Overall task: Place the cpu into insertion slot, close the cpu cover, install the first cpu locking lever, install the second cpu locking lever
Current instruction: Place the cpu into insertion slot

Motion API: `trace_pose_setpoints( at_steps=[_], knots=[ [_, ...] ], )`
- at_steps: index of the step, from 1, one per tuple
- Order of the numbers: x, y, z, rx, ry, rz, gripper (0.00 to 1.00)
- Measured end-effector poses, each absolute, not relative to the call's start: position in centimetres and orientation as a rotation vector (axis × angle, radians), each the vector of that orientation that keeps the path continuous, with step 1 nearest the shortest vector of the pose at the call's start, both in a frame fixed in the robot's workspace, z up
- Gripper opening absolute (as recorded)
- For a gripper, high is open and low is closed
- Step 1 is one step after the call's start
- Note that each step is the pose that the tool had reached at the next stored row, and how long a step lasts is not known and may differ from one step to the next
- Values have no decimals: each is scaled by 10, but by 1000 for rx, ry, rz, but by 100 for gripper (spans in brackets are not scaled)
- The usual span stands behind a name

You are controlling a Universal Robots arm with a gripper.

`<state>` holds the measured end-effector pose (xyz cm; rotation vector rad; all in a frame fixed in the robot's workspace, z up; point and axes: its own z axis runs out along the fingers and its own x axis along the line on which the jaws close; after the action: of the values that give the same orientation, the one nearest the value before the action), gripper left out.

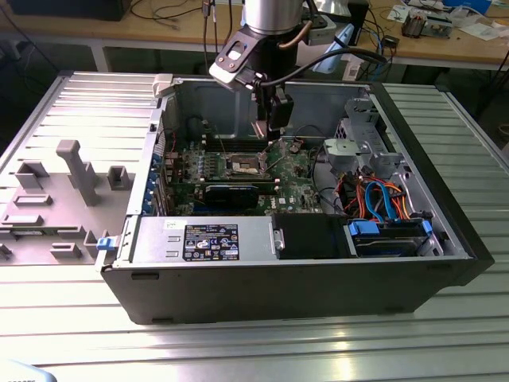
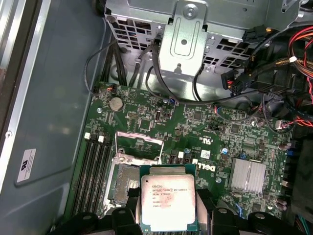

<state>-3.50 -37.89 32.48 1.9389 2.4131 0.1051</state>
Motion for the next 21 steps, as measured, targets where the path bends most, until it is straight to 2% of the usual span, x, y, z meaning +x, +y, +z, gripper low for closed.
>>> trace_pose_setpoints(
  at_steps=[21],
  knots=[
    [-35,-379,324,1972,2385,104,54]
  ],
)
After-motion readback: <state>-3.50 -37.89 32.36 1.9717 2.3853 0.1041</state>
